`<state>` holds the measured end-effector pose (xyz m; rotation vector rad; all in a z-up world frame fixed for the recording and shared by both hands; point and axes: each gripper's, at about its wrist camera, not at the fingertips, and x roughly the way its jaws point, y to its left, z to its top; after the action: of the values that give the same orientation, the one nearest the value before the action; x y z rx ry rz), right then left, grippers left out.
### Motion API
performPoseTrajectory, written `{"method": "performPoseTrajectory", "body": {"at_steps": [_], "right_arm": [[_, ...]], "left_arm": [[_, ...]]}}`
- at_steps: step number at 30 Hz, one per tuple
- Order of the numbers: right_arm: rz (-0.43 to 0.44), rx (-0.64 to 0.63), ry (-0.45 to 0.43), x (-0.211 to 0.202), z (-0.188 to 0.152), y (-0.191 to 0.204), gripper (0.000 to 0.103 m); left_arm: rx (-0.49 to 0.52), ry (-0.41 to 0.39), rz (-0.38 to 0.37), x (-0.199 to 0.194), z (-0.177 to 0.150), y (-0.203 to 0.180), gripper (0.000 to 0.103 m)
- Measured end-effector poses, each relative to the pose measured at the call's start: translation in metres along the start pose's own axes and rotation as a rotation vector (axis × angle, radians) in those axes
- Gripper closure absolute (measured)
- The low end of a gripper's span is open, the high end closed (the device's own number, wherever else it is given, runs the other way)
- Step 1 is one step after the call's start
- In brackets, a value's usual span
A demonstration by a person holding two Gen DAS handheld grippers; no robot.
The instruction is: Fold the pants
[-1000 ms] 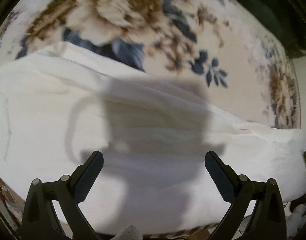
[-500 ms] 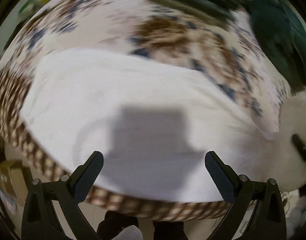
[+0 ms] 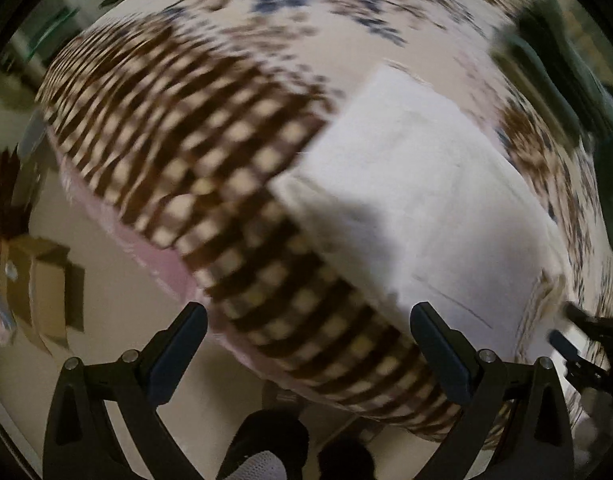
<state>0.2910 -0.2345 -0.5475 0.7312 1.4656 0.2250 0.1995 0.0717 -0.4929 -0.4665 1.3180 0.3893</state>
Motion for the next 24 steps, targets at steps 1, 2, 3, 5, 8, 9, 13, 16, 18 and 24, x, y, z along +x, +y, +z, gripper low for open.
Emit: {"method": "performPoseTrajectory", "body": {"at_steps": [1,2,3,5,8,9,13,16,18,24], "right_arm": [[-0.019,0.017,-0.015,-0.011,0.000,0.002,0.046],[-0.040,0.019,-0.028,-0.016,0.003,0.002,0.045],[-0.062,0.017,-0.039,-0.021,0.005,0.002,0.043],[-0.166,-0.003,-0.029,-0.016,0.013,0.002,0.043],[-0.307,-0.028,0.045,0.013,0.022,0.002,0.043],[-0.363,-0.054,0.077,0.027,0.023,0.004,0.043],[-0.586,-0.108,0.115,0.067,0.013,0.005,0.044],[-0.625,-0.110,0.073,0.069,0.005,0.006,0.053],[-0.633,-0.116,0.058,0.068,-0.001,0.005,0.059],[-0.596,-0.112,0.089,0.067,0.001,-0.001,0.058]], "left_arm": [[-0.028,0.000,0.001,0.001,-0.001,0.008,0.000],[-0.049,0.001,-0.003,0.001,-0.001,0.014,0.000],[-0.069,0.002,-0.008,0.002,-0.001,0.019,0.000],[-0.104,0.005,-0.007,0.006,-0.003,0.027,0.000],[-0.135,0.009,-0.008,0.012,-0.005,0.032,0.000],[-0.138,0.010,-0.007,0.014,-0.005,0.033,0.000],[-0.122,0.005,0.017,0.020,-0.004,0.026,0.000],[-0.108,0.003,0.016,0.024,-0.001,0.017,0.000],[-0.103,-0.001,0.013,0.025,0.002,0.012,0.000],[-0.162,-0.024,-0.102,0.027,0.016,0.007,0.000]]}}
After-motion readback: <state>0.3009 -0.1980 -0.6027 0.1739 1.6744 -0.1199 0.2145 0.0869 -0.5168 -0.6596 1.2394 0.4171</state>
